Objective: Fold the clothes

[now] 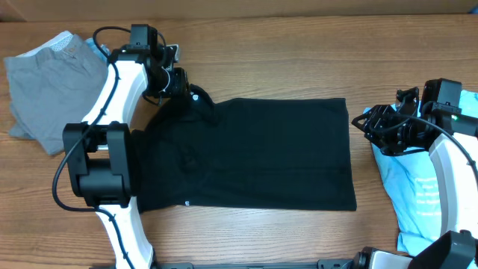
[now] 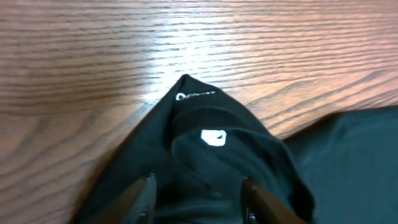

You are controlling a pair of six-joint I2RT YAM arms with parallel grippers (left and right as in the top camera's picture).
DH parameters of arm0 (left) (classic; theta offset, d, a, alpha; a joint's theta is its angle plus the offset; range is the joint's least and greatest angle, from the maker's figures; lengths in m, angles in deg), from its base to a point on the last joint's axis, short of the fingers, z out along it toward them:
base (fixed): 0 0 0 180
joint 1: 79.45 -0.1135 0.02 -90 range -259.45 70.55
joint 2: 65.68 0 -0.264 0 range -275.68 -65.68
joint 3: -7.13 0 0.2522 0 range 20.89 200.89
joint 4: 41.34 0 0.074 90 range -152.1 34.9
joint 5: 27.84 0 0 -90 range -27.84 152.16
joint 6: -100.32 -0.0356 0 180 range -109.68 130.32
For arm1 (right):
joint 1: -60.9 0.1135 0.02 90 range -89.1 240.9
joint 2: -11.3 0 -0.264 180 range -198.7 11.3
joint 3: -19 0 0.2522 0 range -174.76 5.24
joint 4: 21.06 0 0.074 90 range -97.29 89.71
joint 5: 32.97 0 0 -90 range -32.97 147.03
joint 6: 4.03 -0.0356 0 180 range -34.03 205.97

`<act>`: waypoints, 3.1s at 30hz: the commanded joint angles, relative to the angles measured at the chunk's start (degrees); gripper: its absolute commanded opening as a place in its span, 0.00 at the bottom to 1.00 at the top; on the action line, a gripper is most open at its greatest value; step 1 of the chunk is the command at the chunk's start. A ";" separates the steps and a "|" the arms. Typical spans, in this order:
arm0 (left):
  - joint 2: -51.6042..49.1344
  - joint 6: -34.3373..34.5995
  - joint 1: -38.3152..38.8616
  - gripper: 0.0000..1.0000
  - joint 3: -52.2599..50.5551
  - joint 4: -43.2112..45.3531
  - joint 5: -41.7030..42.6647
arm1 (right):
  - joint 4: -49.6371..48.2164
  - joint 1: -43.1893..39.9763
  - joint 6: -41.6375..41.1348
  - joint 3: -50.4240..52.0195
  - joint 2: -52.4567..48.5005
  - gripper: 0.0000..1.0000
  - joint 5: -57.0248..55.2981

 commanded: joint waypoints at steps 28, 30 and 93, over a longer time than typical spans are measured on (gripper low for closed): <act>-7.08 -0.35 -0.02 0.37 1.09 10.69 -2.12 | -0.31 0.26 0.37 -1.22 1.09 0.54 -0.63; -7.08 -0.33 -0.02 0.36 1.09 11.41 -1.14 | -0.57 0.26 0.37 -1.22 1.09 0.54 -0.63; -1.97 2.60 -5.25 0.04 10.36 -12.72 6.97 | -44.02 7.08 -1.33 -1.25 -33.66 0.40 -5.51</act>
